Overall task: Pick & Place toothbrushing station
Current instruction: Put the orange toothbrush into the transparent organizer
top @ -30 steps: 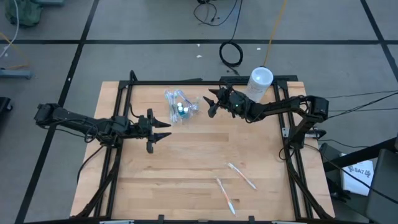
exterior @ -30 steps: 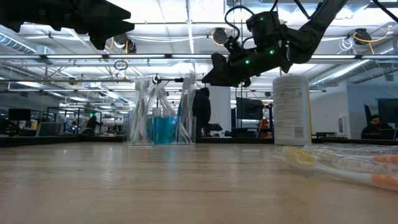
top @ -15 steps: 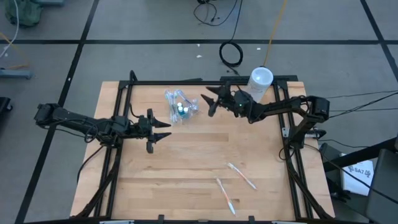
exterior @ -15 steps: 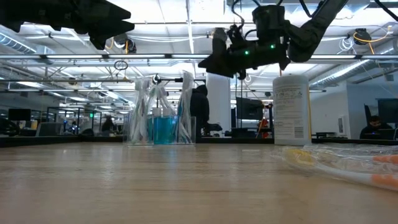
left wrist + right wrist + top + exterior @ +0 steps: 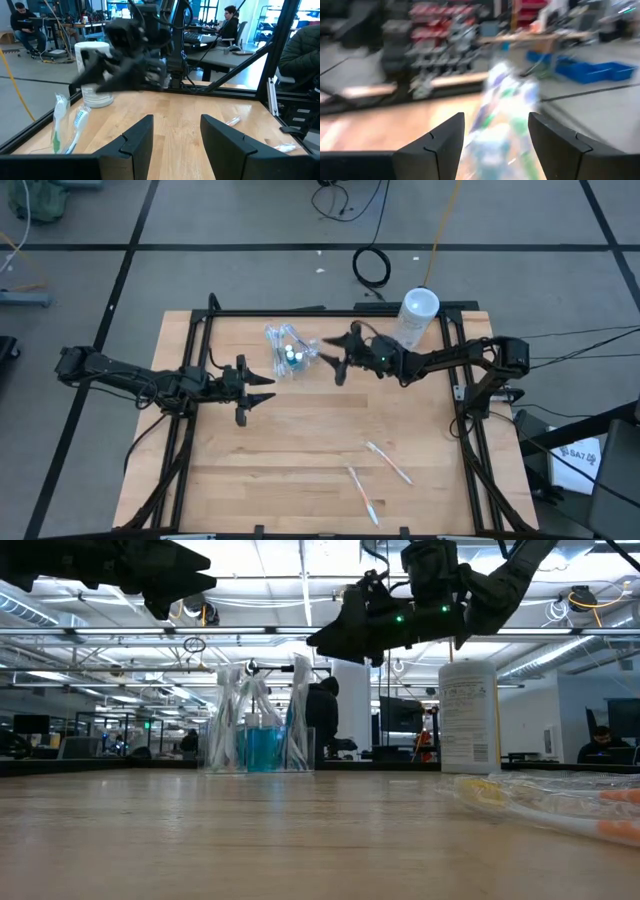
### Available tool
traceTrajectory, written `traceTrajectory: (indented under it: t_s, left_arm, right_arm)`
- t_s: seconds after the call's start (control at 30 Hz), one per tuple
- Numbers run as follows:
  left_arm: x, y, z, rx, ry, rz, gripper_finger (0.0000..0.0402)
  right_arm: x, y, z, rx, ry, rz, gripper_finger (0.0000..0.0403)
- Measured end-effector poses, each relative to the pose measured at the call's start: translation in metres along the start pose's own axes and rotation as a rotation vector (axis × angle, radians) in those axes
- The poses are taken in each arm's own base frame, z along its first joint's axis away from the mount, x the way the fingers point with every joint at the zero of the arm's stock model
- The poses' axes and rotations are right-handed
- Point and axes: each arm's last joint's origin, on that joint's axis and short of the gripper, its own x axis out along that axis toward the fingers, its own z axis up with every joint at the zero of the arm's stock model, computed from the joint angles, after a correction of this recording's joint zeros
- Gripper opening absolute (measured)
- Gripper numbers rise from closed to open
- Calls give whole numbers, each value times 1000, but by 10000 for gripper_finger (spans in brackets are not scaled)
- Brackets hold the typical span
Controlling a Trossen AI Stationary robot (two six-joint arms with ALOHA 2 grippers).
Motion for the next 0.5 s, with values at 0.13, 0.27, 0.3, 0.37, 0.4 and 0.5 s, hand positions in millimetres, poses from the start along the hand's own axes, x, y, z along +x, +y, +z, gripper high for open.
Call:
traceTrajectory:
  t_s: [0.13,0.27,0.3,0.37,0.4,0.5]
  left_arm:
    - [0,0,1,-2,-10,-1,170]
    - [0,0,2,-4,-17,1,170]
    - [0,0,2,-5,-20,2,170]
    - [0,0,2,-8,-21,3,170]
    - [0,0,2,-10,-20,4,170]
    - [0,0,3,-11,-32,8,170]
  right_arm:
    - [-2,17,-9,-8,94,100,212]
    - [-9,30,-13,-65,201,91,212]
    - [-12,32,-13,-77,230,62,212]
    - [-20,36,-11,-85,296,27,212]
    - [-25,39,-10,-78,326,26,212]
    - [-42,51,-8,-49,450,70,212]
